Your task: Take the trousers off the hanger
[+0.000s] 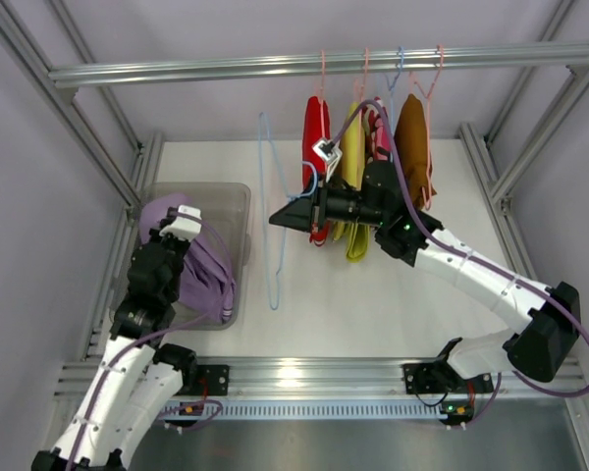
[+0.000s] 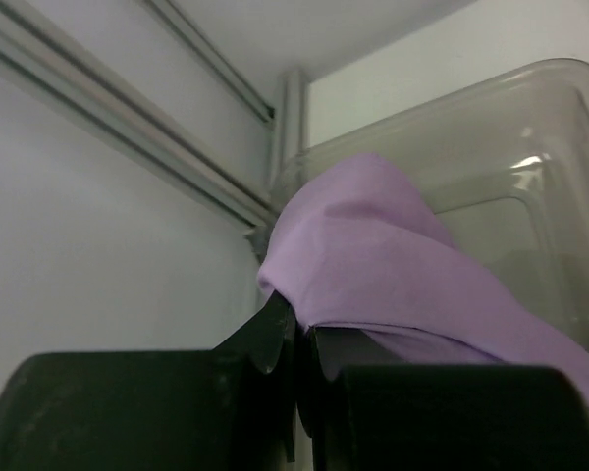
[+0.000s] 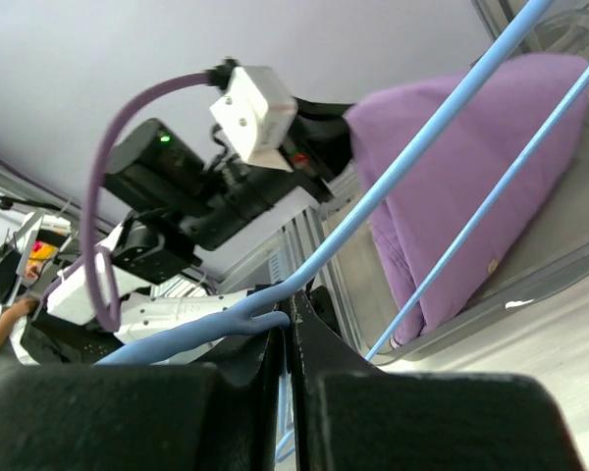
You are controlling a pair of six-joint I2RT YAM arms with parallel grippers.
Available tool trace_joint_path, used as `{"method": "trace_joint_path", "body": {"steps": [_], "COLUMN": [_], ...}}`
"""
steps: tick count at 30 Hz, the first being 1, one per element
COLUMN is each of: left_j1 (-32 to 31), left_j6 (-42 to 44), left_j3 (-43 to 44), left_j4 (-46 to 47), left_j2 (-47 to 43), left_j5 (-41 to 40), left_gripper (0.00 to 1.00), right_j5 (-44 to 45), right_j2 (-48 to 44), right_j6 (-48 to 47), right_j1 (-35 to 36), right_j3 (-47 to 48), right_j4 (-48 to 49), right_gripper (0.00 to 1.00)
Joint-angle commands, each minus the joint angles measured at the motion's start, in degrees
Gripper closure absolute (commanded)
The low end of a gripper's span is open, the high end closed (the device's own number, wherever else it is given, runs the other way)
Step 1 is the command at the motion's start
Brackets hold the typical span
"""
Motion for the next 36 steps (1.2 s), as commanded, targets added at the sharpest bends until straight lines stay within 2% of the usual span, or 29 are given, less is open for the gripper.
{"method": "trace_joint_path", "body": {"steps": [1, 2, 5, 6, 9, 12, 13, 19, 20, 21, 27, 30, 36], "left_j1": [0.15, 0.23, 0.32, 0.41, 1.29, 1.99, 1.99, 2.08, 2.08, 2.08, 2.08, 2.17, 2.08], "left_j6": [-10.01, -13.33, -19.39, -20.90, -28.11, -33.04, -34.18, -37.71, -36.92, -36.48, -33.40, -31.82, -26.02], "left_j3": [-0.11, -0.63, -0.12, 1.02, 7.85, 13.83, 15.34, 31.06, 31.96, 32.75, 40.48, 44.62, 42.87], "left_j4": [10.90, 11.60, 12.67, 11.62, 2.05, -4.11, -6.12, -17.47, -19.48, -20.37, -27.75, -31.88, -38.31], "left_j2": [2.54, 4.20, 7.28, 8.17, 9.67, 5.99, 3.98, 5.44, 5.54, 5.80, 8.87, 11.95, 12.75], "left_j5": [5.80, 7.04, 6.79, 5.91, 7.04, 15.28, 20.62, 37.78, 43.20, 45.17, 52.64, 58.35, 56.09], "left_gripper": [0.96, 0.91, 0.66, 0.49, 0.29, 0.09, 0.02, 0.02, 0.02, 0.02, 0.04, 0.11, 0.13], "right_j5": [-0.98, -1.07, -0.89, -0.81, -0.72, -0.45, -0.37, 4.54, 5.69, 7.53, 15.18, 18.52, 26.17], "right_j2": [-1.78, -1.87, -2.65, -3.35, -5.02, -6.78, -7.14, -7.85, -7.23, -5.66, 3.40, 7.79, 15.18], "right_j6": [-1.77, -1.95, -3.35, -4.23, -5.02, -5.38, -5.46, -4.77, -4.59, -4.24, 2.00, 5.16, 8.33], "right_j1": [-0.56, -0.56, -0.56, -0.56, -0.56, -0.56, -0.56, -0.56, -0.39, 0.22, 3.47, 5.40, 8.92], "right_j3": [4.57, 5.62, 7.21, 7.48, 8.09, 7.92, 7.83, 7.48, 8.09, 8.88, 14.68, 18.37, 26.98], "right_j4": [0.91, 0.56, 0.29, 0.20, -0.15, -0.67, -0.94, -2.00, -2.52, -3.57, -6.47, -9.55, -16.22], "right_gripper": [1.00, 1.00, 1.00, 1.00, 1.00, 1.00, 1.00, 1.00, 1.00, 1.00, 1.00, 1.00, 1.00]}}
